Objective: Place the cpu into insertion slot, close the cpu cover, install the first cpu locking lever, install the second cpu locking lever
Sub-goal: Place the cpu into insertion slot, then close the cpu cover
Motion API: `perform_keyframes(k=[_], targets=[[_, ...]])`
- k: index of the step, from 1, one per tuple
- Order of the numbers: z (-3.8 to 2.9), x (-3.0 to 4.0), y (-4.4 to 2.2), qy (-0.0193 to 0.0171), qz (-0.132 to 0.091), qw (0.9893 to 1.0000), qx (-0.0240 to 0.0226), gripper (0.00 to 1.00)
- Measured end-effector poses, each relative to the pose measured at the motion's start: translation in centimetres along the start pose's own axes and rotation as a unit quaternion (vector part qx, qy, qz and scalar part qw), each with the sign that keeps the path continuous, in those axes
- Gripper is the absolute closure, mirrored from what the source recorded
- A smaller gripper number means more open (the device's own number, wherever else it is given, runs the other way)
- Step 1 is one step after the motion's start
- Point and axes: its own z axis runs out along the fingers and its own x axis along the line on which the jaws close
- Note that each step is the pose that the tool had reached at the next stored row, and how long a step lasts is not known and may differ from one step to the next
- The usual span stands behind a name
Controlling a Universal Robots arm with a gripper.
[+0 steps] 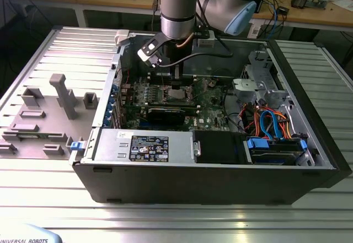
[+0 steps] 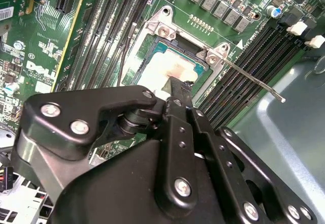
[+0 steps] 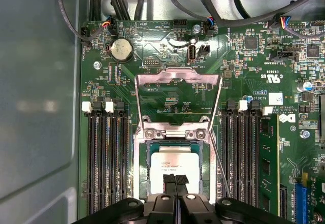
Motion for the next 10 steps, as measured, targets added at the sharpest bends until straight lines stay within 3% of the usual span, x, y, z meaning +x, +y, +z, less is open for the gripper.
perform_keyframes(k=[10], targets=[[-0.08, 0.00, 0.00, 0.0000, 0.000, 1.0000, 0.0003, 0.89]])
